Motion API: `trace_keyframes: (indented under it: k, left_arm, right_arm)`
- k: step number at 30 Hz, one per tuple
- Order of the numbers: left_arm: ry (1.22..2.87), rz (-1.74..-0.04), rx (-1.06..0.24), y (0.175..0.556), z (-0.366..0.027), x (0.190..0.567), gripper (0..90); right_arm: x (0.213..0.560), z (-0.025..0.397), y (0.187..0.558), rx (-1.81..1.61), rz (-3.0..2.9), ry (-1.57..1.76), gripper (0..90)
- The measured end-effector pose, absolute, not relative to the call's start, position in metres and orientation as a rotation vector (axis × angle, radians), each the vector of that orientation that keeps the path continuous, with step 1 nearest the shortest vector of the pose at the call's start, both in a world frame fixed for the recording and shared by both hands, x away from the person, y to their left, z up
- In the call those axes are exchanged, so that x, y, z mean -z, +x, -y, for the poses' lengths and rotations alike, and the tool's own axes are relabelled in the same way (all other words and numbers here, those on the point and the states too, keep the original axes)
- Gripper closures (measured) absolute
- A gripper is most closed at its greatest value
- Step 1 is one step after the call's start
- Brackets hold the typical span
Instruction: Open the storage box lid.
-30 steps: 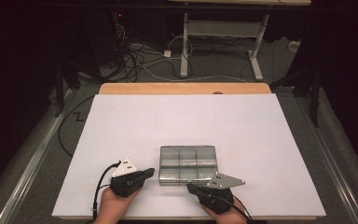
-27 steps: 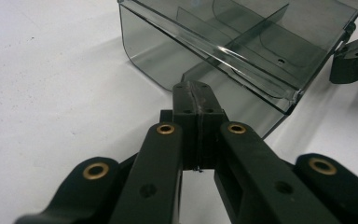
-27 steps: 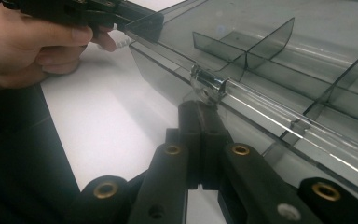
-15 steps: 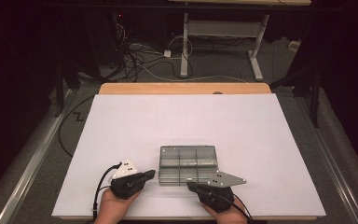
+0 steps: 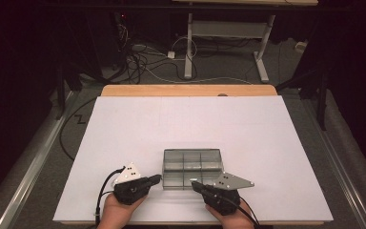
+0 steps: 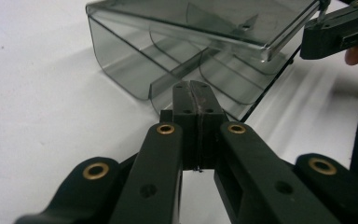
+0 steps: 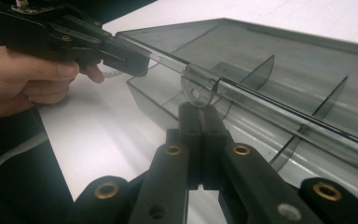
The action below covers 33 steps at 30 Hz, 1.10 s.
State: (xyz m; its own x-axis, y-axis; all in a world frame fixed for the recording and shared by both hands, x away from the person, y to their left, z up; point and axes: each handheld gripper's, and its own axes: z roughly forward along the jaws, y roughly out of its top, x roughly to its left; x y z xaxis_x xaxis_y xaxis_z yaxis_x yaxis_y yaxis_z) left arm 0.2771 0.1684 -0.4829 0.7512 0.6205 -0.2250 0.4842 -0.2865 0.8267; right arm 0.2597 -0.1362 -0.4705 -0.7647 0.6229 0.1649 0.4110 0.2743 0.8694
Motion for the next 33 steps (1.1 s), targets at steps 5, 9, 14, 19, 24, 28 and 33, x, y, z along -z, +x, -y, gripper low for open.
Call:
trace_keyframes:
  k: [5, 9, 14, 19, 24, 28, 33]
  left_arm:
    - [1.913, -0.795, -0.172, 0.272, -0.168, 0.471, 87.6]
    - [1.914, -0.79, -0.16, 0.273, -0.165, 0.471, 87.6]
    - [1.905, -0.803, -0.159, 0.278, -0.16, 0.474, 87.6]
    - [1.89, -0.809, -0.149, 0.28, -0.159, 0.474, 87.6]
    - [1.891, -0.801, -0.155, 0.28, -0.159, 0.473, 87.6]
    - [1.89, -0.796, -0.158, 0.279, -0.158, 0.472, 87.6]
    - [1.893, -0.79, -0.176, 0.278, -0.159, 0.471, 87.6]
  right_arm:
    - [0.465, 0.138, 0.261, -1.527, -2.315, 0.949, 90.0]
    - [0.462, 0.139, 0.261, -1.537, -2.305, 0.935, 90.0]
    - [0.461, 0.139, 0.261, -1.541, -2.294, 0.924, 90.0]
    - [0.461, 0.139, 0.261, -1.545, -2.297, 0.918, 90.0]
    - [0.462, 0.137, 0.26, -1.547, -2.309, 0.899, 90.0]
    - [0.465, 0.137, 0.26, -1.538, -2.321, 0.896, 90.0]
    - [0.465, 0.139, 0.259, -1.53, -2.321, 0.882, 90.0]
